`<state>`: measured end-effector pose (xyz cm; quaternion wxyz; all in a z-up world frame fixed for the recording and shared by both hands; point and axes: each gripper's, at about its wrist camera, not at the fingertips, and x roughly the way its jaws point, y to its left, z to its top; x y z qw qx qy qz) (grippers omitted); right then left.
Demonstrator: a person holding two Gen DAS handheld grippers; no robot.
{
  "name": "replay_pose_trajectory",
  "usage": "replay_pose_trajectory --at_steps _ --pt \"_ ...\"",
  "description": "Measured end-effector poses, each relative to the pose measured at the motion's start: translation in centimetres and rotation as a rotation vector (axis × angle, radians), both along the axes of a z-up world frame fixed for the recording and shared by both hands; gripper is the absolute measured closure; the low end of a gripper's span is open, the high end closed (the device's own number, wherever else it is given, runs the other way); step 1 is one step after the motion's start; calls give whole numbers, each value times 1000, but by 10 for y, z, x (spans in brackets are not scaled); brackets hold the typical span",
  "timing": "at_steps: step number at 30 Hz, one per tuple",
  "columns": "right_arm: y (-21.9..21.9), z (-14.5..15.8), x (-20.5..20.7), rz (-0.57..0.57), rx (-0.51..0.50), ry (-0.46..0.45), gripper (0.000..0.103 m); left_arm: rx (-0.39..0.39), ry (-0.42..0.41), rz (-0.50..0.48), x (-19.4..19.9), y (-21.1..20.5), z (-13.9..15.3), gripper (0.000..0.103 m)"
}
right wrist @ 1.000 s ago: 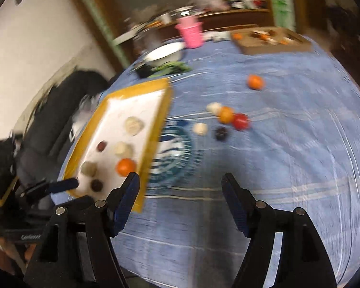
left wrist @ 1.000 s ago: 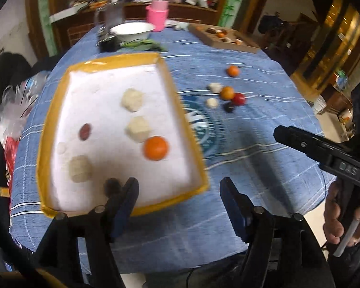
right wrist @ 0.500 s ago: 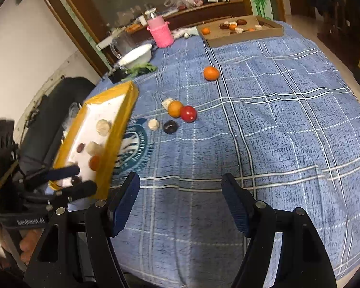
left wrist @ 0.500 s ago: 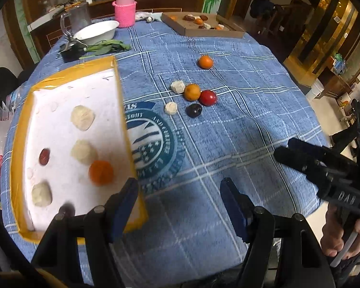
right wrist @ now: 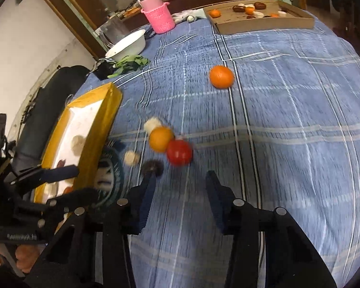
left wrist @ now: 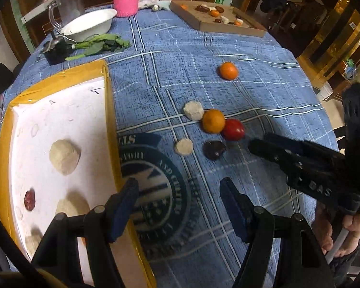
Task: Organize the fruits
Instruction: 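Grasp the red tomato with the right gripper while the left grasps a pale cube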
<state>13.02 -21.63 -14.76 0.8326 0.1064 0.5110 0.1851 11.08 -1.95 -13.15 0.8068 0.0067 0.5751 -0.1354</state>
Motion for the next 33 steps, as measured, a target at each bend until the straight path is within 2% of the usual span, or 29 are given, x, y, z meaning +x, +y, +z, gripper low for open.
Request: replay_pose_trajectory --at_steps 5,7,10,12,17,21,24,28,33 --pt "11 -14 26 27 8 27 71 3 18 -14 15 -3 -6 37" --pt "16 -18 30 35 -25 32 74 11 22 -13 20 -4 -8 40" --pt "17 -20 28 39 -40 29 75 32 34 -9 31 -7 -13 45" --pt "14 -18 22 33 -35 29 75 46 51 -9 37 -10 -18 51" --pt "4 -13 -5 19 -27 40 75 57 83 -42 51 -24 -31 53" --pt "-3 -18 -28 -5 -46 56 75 97 103 -47 60 -35 -43 67" --pt "-5 -19 -38 -17 -38 59 75 155 74 -38 60 -43 -42 79" --pt "-4 -18 -48 -30 -51 56 75 157 86 -10 54 -42 -37 80" --pt "5 -9 -65 -16 -58 40 75 98 64 -19 8 -26 -11 80"
